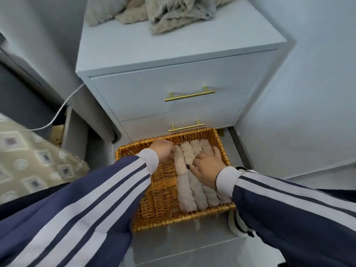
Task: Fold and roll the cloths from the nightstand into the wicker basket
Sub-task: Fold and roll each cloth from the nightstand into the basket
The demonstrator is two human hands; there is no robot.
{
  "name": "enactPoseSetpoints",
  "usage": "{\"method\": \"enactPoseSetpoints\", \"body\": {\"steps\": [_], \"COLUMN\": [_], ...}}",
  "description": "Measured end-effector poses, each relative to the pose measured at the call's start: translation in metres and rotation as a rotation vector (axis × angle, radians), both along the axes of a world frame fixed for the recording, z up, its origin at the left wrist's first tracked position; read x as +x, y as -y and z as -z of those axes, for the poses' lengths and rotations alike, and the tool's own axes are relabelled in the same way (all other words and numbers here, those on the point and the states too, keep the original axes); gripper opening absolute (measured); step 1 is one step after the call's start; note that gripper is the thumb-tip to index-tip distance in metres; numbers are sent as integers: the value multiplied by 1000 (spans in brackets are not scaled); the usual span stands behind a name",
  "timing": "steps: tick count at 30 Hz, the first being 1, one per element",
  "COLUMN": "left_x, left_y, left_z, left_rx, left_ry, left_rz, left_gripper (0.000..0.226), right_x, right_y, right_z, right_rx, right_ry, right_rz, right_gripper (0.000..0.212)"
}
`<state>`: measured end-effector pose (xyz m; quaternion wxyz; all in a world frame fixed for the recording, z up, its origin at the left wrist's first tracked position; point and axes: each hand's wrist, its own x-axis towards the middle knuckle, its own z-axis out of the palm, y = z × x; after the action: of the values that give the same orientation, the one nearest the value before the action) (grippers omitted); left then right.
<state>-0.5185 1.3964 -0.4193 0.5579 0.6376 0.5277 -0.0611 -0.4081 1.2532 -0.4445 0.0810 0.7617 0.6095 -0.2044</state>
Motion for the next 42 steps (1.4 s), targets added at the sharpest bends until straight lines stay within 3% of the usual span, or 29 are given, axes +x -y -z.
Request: {"method": "enactPoseSetpoints", "body": {"steps": [11,18,26,32,38,42], "left_x": [-22,-41,-38,-24,-24,-26], "left_y": [25,29,4,-9,-23,-24], "left_z": [-143,-220,-241,-238,-244,-248], "left_rx": [80,85,-2,-42,-70,-71], "left_ry": [187,431,643,655,662,647], "left_rz": [-21,-147,-476,-508,-510,-479], "left_gripper": [19,21,25,27,24,24], "right_x": [8,3,4,9,37,44], "right_y": [-5,-16,-53,-99,-167,-202], "right_z": [-151,-218,-229,-233,-246,-255], "right_rx": [219,416,593,758,842,739], "right_ry": [66,-75,-400,-484,-297,-113], "right_rz": [170,317,482,561,497,421], "right_gripper": [38,22,10,14,31,46]}}
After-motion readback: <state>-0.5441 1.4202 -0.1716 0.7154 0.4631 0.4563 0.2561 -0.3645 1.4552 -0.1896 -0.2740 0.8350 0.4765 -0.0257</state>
